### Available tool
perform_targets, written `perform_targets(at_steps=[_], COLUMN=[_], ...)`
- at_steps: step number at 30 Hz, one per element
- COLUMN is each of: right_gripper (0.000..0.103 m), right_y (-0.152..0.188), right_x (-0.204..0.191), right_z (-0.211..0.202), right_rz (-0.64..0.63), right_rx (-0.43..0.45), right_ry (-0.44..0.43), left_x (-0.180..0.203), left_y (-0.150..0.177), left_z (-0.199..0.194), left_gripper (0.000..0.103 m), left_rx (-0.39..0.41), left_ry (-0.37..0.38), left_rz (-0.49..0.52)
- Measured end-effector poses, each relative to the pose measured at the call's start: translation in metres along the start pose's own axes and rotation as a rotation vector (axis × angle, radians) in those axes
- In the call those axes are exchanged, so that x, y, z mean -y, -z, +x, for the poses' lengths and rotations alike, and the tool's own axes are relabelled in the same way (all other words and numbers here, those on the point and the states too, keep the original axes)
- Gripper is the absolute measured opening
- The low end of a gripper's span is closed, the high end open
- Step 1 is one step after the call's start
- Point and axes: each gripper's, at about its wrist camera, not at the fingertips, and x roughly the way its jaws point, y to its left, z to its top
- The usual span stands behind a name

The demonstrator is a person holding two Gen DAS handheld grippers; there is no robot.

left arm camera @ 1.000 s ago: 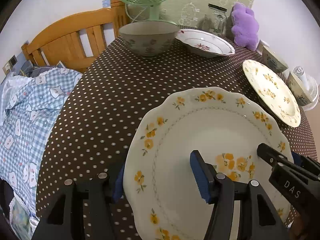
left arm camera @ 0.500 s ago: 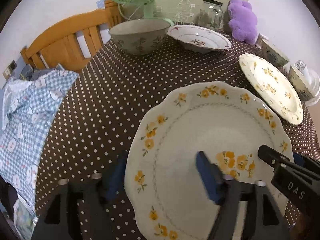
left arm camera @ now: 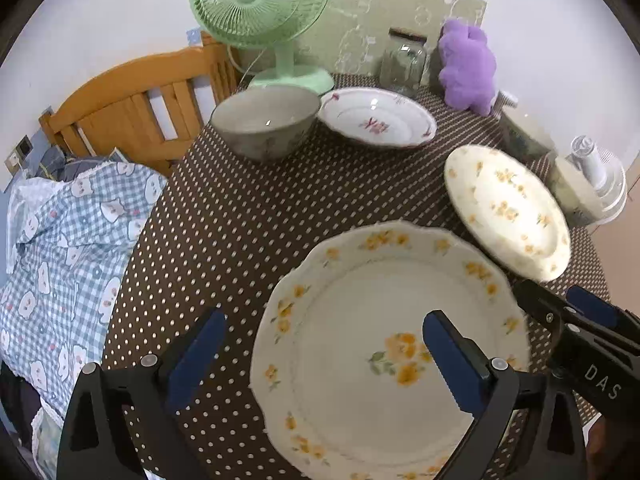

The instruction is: Organize plates and bowls

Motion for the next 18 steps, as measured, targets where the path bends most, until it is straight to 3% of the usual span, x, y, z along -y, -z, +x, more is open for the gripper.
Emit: perform_targets(at_steps=[9, 18], right_gripper=[0.076, 0.076], right_y=[-0.025, -0.048], right_x=[0.028, 0.074], right_z=[-0.026, -0.015], right_rz=[0.013, 0.063], right_rx=[0.050, 0.039], right_ry=[0.006, 0.023], left_x=[0.033, 0.078], left_y=[-0.018, -0.043], left_z=[-0.016, -0.005], left_gripper=[0.100, 0.098], left_rx=[0.046, 0.076], left_ry=[0.013, 0.019], left_rz=[0.014, 0.035])
